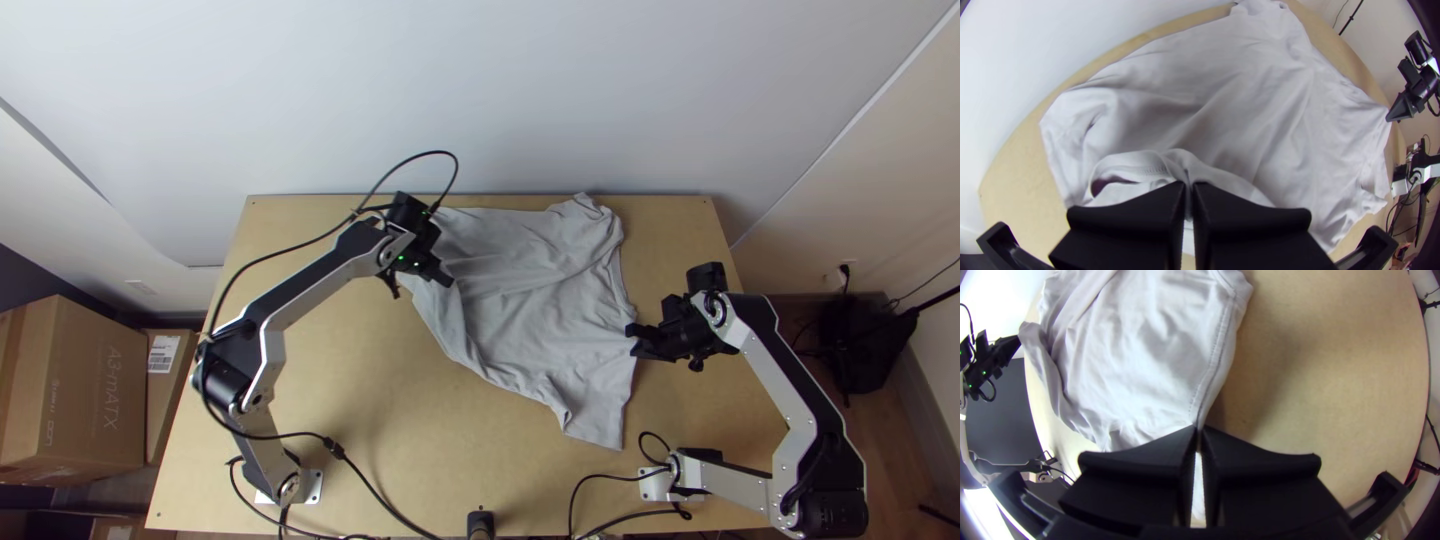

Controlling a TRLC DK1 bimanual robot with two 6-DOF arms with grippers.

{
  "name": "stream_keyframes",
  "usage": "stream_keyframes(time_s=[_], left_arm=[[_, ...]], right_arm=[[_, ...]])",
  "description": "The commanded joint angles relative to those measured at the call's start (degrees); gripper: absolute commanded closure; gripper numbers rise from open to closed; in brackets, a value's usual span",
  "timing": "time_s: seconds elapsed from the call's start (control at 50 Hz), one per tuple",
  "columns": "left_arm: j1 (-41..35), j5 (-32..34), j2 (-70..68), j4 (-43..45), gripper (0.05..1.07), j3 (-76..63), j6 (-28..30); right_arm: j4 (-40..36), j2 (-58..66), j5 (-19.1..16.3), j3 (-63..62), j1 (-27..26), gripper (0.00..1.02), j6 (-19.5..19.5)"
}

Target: Fold the t-shirt

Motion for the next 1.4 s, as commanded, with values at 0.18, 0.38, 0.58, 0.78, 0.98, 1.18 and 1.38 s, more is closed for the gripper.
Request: stream_keyframes(time_s=[0.18, 0.38, 0.58, 0.78, 0.98, 1.18, 1.38], left_arm=[[-5.2, -0.5, 9.7, 3.7, 0.55, 11.2, -4.0], [-4.7, -1.3, 5.4, 3.6, 0.15, 11.4, -7.3], [-0.6, -0.1, -1.1, 2.2, 0.15, 6.4, -7.3], [4.6, 7.8, -1.4, 1.5, 0.46, 1.9, -8.1], [6.0, 11.4, 2.8, 1.5, 0.53, 3.3, -11.2], [6.0, 11.4, 7.5, 0.1, 0.42, 5.9, -12.9], [5.8, 11.4, 9.9, 0.1, 0.42, 7.4, -13.2]], right_arm=[[1.5, -3.6, -0.4, -3.4, -0.5, 1.00, 1.3], [1.5, -5.4, -0.5, -4.5, 0.6, 1.00, 1.3], [2.5, -5.3, -1.1, -5.8, 1.0, 1.00, 1.7], [3.3, -4.9, -1.5, -6.2, 2.7, 1.00, 3.1], [3.3, -5.0, -1.8, -5.9, 4.4, 1.00, 4.5], [3.3, -5.3, -1.7, -5.7, 4.6, 1.00, 4.5], [3.3, -5.4, -1.7, -5.5, 4.6, 1.00, 4.7]])
